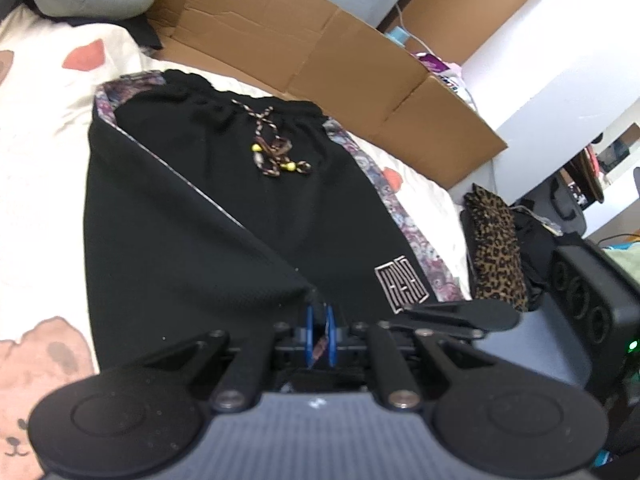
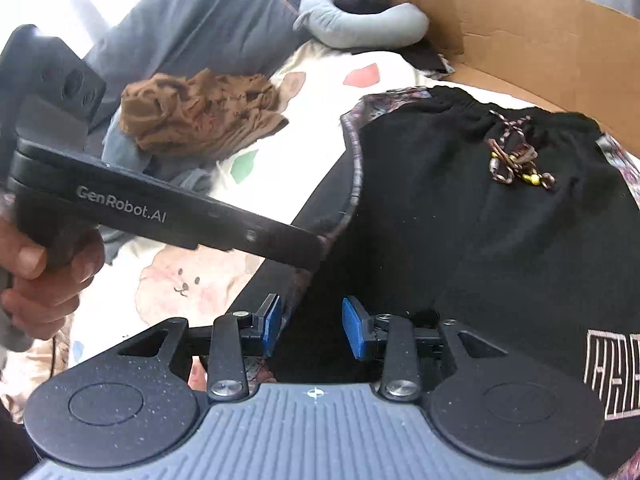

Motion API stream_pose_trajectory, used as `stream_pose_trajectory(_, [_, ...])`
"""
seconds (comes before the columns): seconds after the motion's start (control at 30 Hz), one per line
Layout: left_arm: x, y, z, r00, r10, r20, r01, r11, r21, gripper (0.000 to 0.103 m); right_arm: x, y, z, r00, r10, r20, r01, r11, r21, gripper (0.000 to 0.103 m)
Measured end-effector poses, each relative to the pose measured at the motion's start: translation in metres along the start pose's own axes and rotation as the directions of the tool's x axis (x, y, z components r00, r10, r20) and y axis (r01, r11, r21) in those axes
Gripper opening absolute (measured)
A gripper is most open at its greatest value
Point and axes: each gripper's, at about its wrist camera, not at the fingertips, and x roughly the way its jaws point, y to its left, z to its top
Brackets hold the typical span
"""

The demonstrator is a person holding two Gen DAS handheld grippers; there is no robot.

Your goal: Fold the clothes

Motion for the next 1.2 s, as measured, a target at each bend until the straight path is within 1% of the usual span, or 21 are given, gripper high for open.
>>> stream_pose_trajectory(0.23, [0.004,-0.001,-0.002,1.0,-0.024,-0.002,0.024,1.0,-0.015,0.006,0.015,-0.008,0.001,1.0,-0.003,0.027,0.003,1.0,0.013,0.041])
stream_pose_trajectory(0.37, [0.006,0.0,-0.003,0.999,-0.036,-0.002,0.036,0.999,-0.023,0.006,0.026,-0.008,0.002,0.999,0.012,0.032,-0.012,1.0,0.011,0.04])
stream_pose_trajectory(0.4, [0.006,0.0,-0.003,0.999,-0.039,-0.003,0.039,0.999,-0.025,0.006,0.029,-0.009,0.003,0.999,0.016,0.033,-0.016,1.0,0.011,0.039])
stream_pose_trajectory(0.47, [0.007,0.0,-0.003,0.999,-0.045,-0.003,0.045,0.999,-0.029,0.006,0.029,-0.01,0.003,0.999,0.013,0.036,-0.013,1.0,0.015,0.017])
stream_pose_trajectory(0.5, [0.008,0.0,-0.003,0.999,-0.048,-0.003,0.048,0.998,-0.031,0.006,0.028,-0.011,0.003,0.999,0.009,0.038,-0.01,1.0,0.018,0.011])
stream_pose_trajectory(0.53, [0.008,0.0,-0.004,0.999,-0.049,-0.003,0.049,0.998,-0.033,0.006,0.027,-0.013,0.004,0.999,0.006,0.04,-0.007,1.0,0.021,0.001])
stream_pose_trajectory(0.6, [0.005,0.0,-0.003,0.999,-0.036,-0.004,0.036,0.999,-0.035,0.007,0.025,-0.015,0.004,0.999,-0.001,0.043,0.0,1.0,0.027,0.001])
stream_pose_trajectory(0.7, [0.001,-0.001,-0.002,1.0,-0.018,-0.005,0.017,0.999,-0.037,0.015,0.021,-0.019,0.004,0.999,-0.011,0.048,0.009,0.999,0.036,0.001])
stream_pose_trajectory(0.8, [-0.003,-0.001,-0.001,1.0,0.001,-0.007,-0.001,0.999,-0.039,0.017,0.015,-0.022,0.006,0.998,-0.023,0.054,0.021,0.999,0.044,0.001])
stream_pose_trajectory(0.93, [-0.009,-0.001,0.0,1.0,0.026,-0.008,-0.026,0.999,-0.042,0.035,0.006,-0.024,0.008,0.997,-0.047,0.054,0.045,0.998,0.042,0.001])
stream_pose_trajectory(1.0, [-0.012,-0.001,0.0,0.999,0.038,-0.009,-0.039,0.998,-0.044,0.037,0.001,-0.026,0.01,0.997,-0.059,0.054,0.057,0.997,0.044,0.001])
stream_pose_trajectory(1.03, [-0.013,-0.001,0.001,0.999,0.049,-0.011,-0.049,0.998,-0.044,0.04,-0.002,-0.027,0.01,0.996,-0.065,0.054,0.063,0.997,0.045,0.001])
stream_pose_trajectory(1.07, [-0.012,0.0,0.001,0.997,0.075,-0.017,-0.075,0.996,-0.044,0.044,-0.005,-0.029,0.01,0.996,-0.072,0.056,0.069,0.996,0.048,0.001])
stream_pose_trajectory(1.13, [-0.011,0.001,0.001,0.993,0.114,-0.029,-0.115,0.993,-0.041,0.046,-0.011,-0.032,0.01,0.995,-0.085,0.06,0.082,0.995,0.055,0.001])
stream_pose_trajectory(1.2, [-0.007,0.003,-0.001,0.991,0.126,-0.044,-0.127,0.991,-0.041,0.048,-0.019,-0.036,0.009,0.993,-0.098,0.064,0.094,0.994,0.062,0.001])
